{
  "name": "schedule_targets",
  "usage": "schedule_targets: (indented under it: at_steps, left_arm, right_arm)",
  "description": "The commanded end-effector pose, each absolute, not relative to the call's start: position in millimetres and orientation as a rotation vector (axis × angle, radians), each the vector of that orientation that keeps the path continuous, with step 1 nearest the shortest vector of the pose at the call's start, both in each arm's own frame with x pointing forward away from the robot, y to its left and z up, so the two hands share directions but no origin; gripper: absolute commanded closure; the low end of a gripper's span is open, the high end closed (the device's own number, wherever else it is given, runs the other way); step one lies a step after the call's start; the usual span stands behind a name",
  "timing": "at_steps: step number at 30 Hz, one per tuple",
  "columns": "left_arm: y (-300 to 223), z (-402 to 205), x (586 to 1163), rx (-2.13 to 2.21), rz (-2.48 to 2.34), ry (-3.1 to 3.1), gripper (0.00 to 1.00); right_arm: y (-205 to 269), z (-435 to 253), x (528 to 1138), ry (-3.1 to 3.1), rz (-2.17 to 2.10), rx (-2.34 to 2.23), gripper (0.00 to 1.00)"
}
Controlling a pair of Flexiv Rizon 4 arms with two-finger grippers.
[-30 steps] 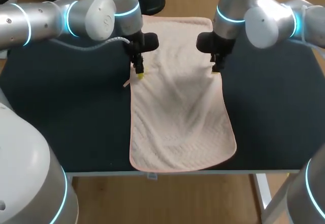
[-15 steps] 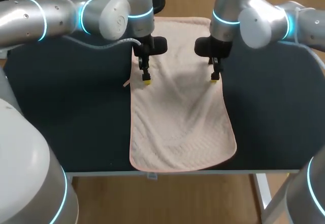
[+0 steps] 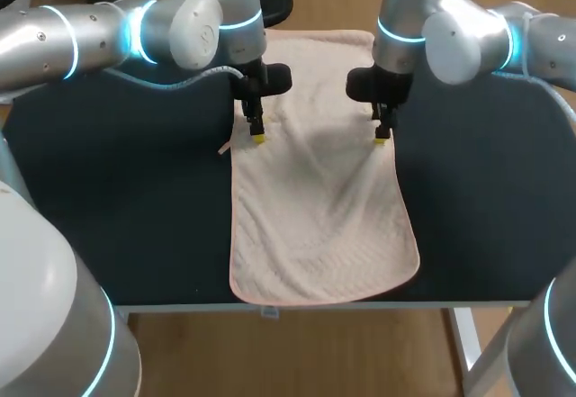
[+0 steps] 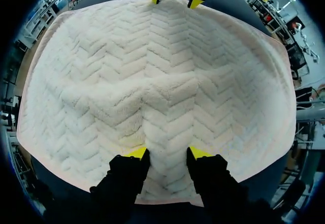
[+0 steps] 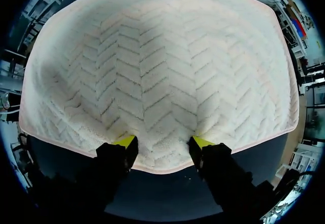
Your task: Fold the towel
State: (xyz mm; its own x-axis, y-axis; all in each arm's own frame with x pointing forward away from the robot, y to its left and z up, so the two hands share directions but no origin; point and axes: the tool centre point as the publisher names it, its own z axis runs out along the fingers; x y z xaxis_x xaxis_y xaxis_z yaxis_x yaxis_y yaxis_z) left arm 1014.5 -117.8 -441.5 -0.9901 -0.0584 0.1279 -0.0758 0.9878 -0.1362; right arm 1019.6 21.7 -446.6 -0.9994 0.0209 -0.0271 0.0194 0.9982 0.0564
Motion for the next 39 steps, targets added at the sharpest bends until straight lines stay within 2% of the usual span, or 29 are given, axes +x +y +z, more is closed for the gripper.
schedule_targets:
  at_steps: [1,20,28,39]
  left_arm:
    - [-115,-452,1011,0.106,0.231,-3.004,1.0]
    - [-108,-410,1023,0.168,0.349,-3.047,1.0]
    - [-104,-332,1054,0.205,0.505,-3.174,1.0]
    - [-74,-188,1131,0.186,0.524,-3.527,1.0]
  right_arm:
    - [16,-447,1019,3.108,0.09,0.042,1.0]
    - [15,-407,1028,3.002,0.166,0.072,1.0]
    - [12,-336,1053,2.845,0.224,0.069,1.0]
    - [10,-197,1134,2.5,0.307,-0.014,1.0]
